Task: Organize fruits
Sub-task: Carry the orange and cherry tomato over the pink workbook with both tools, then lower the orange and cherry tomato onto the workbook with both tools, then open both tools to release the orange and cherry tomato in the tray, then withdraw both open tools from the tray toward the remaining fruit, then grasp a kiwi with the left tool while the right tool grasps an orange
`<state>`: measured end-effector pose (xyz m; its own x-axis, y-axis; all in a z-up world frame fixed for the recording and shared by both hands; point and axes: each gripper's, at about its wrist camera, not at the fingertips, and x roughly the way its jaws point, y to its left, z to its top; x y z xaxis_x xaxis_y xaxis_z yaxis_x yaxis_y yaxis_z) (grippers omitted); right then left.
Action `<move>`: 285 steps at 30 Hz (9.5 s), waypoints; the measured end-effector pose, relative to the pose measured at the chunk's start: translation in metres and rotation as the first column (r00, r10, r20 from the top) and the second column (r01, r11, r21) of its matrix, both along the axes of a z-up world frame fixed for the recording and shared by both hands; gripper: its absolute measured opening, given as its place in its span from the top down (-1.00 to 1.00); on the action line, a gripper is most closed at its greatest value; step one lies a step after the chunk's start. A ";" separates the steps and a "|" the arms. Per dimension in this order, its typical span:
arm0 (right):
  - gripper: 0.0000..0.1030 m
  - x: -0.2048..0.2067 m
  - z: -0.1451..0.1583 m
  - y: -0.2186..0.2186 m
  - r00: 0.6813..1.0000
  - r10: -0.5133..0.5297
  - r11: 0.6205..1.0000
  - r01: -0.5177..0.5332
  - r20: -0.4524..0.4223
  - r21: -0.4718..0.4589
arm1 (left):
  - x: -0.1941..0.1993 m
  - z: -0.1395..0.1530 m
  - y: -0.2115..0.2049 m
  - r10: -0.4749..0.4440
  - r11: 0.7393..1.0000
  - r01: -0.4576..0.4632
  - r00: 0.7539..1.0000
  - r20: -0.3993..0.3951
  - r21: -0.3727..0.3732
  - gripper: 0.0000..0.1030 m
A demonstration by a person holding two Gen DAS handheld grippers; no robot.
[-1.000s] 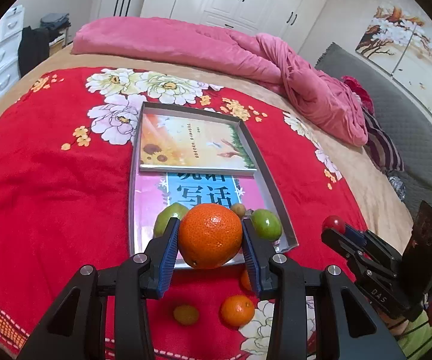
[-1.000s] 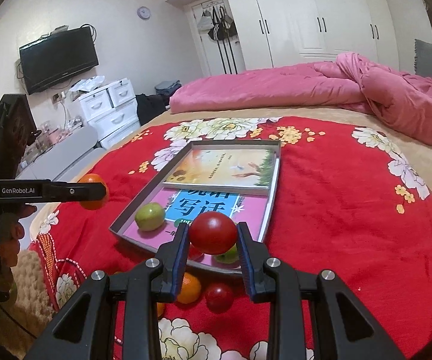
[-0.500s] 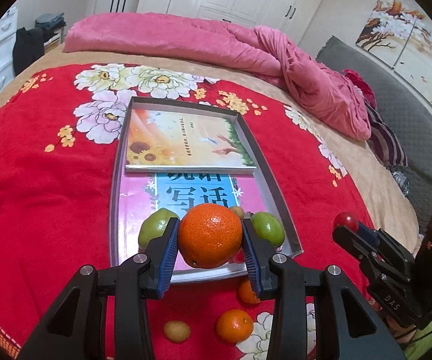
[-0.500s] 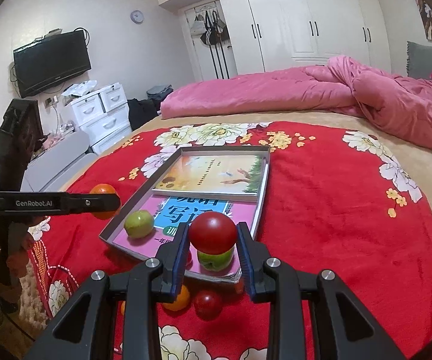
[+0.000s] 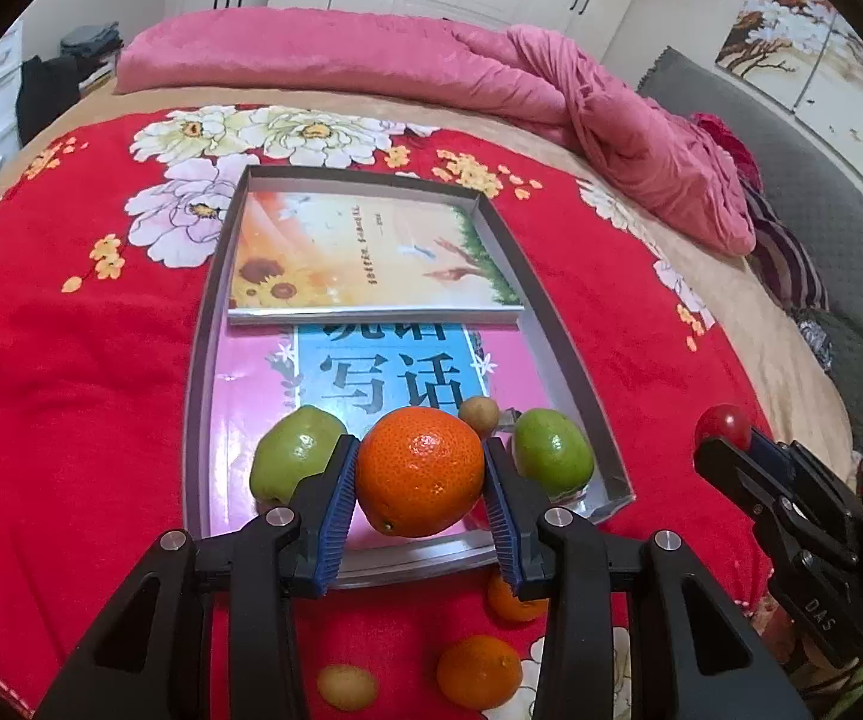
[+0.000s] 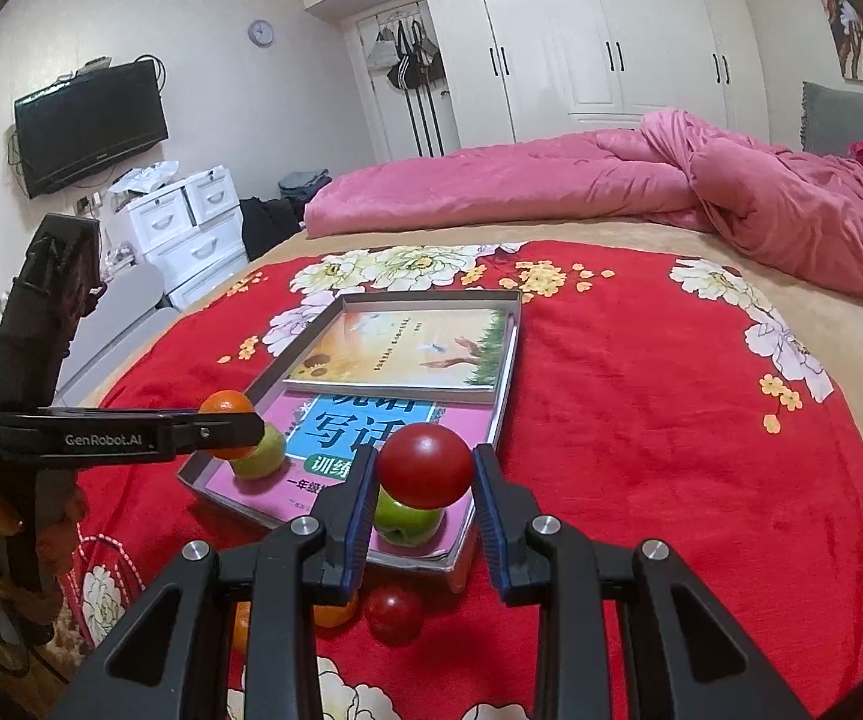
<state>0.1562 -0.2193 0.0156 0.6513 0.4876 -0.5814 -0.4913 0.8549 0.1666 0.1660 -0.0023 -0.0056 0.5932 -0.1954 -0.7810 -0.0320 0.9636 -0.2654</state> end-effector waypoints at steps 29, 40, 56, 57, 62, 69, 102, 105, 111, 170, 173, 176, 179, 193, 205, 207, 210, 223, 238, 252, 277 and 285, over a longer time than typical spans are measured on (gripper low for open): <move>0.38 0.007 -0.038 0.029 0.993 0.068 0.989 -0.080 -0.095 -0.128 | 0.013 -0.033 -0.011 -0.033 0.996 0.036 0.999 -0.038 0.076 0.19; 0.38 0.010 -0.045 0.035 0.993 0.064 0.982 -0.080 -0.099 -0.170 | 0.015 -0.035 -0.018 -0.057 0.995 0.060 0.998 -0.039 0.079 0.19; 0.38 0.012 -0.049 0.034 0.992 0.056 0.985 -0.074 -0.117 -0.159 | 0.020 -0.043 -0.021 -0.068 0.994 0.074 0.995 -0.074 0.080 0.19; 0.38 0.012 -0.049 0.033 0.991 0.056 0.985 -0.074 -0.118 -0.157 | 0.020 -0.043 -0.021 -0.068 0.994 0.074 0.995 -0.074 0.080 0.19; 0.32 0.013 -0.048 0.032 0.992 0.056 0.985 -0.073 -0.116 -0.156 | 0.021 -0.044 -0.021 -0.067 0.994 0.073 0.995 -0.074 0.080 0.18; 0.19 0.014 -0.044 0.029 0.993 0.047 0.988 -0.062 -0.111 -0.140 | 0.021 -0.044 -0.021 -0.064 0.994 0.070 0.995 -0.076 0.082 0.18; -0.04 0.009 -0.037 0.027 0.995 0.046 0.990 -0.058 -0.092 -0.130 | 0.016 -0.039 -0.018 -0.049 0.998 0.052 0.996 -0.076 0.041 0.04; -0.05 0.009 -0.037 0.027 0.995 0.045 0.990 -0.057 -0.088 -0.133 | 0.014 -0.036 -0.018 -0.051 0.998 0.054 0.996 -0.070 0.039 0.03; -0.13 0.009 -0.037 0.027 0.996 0.038 0.990 -0.049 -0.084 -0.136 | 0.013 -0.031 -0.018 -0.051 0.998 0.053 0.997 -0.060 0.034 -0.07; -0.52 0.019 -0.023 -0.005 0.992 -0.111 0.993 0.107 -0.063 -0.053 | -0.013 0.023 -0.003 -0.048 0.999 0.049 0.998 0.051 -0.009 -0.50; -0.52 0.020 -0.022 -0.007 0.990 -0.123 0.992 0.120 -0.064 -0.047 | -0.015 0.027 -0.001 -0.042 0.999 0.043 0.997 0.060 -0.009 -0.52; -0.53 0.021 -0.021 -0.010 0.989 -0.132 0.991 0.130 -0.065 -0.036 | -0.017 0.031 0.004 -0.034 0.999 0.035 0.997 0.068 -0.011 -0.52; -0.54 0.021 -0.020 -0.013 0.988 -0.140 0.990 0.138 -0.066 -0.026 | -0.019 0.034 0.008 -0.029 0.999 0.030 0.997 0.074 -0.017 -0.52; -0.60 0.020 -0.015 -0.013 0.988 -0.145 0.989 0.144 -0.049 -0.018 | -0.027 0.044 0.025 0.002 1.000 0.000 0.995 0.095 -0.024 -0.53; -0.72 0.017 -0.010 -0.012 0.990 -0.135 0.991 0.135 -0.029 -0.007 | -0.031 0.046 0.029 0.007 1.000 -0.005 0.995 0.096 -0.025 -0.53; -0.74 0.016 -0.010 -0.012 0.991 -0.132 0.991 0.132 -0.025 -0.008 | -0.032 0.046 0.029 0.005 1.000 -0.002 0.995 0.095 -0.027 -0.53; -0.77 0.015 -0.009 -0.011 0.991 -0.130 0.991 0.130 -0.018 -0.009 | -0.034 0.046 0.028 0.000 1.000 0.002 0.995 0.095 -0.021 -0.53; -0.81 0.005 -0.002 -0.005 0.996 -0.091 0.996 0.092 0.024 -0.011 | -0.045 0.037 0.028 -0.013 1.000 0.013 0.998 0.067 -0.004 -0.53; -0.83 -0.006 -0.003 0.004 0.998 -0.052 0.998 0.053 0.023 -0.028 | -0.054 0.025 0.032 -0.010 1.000 0.010 0.999 0.035 0.019 -0.53; -0.97 -0.019 -0.007 0.016 1.000 0.020 1.000 -0.021 -0.021 -0.015 | -0.059 0.014 0.029 -0.008 1.000 0.008 1.000 0.005 0.021 -0.55; -0.97 -0.045 -0.028 0.057 0.977 0.181 0.980 -0.189 -0.115 -0.060 | -0.069 -0.012 0.033 -0.025 0.999 0.027 0.996 -0.090 0.020 -0.56; -0.97 -0.052 -0.040 0.071 0.965 0.221 0.965 -0.237 -0.144 -0.110 | -0.075 -0.026 0.037 -0.022 1.000 0.023 0.990 -0.140 0.007 -0.56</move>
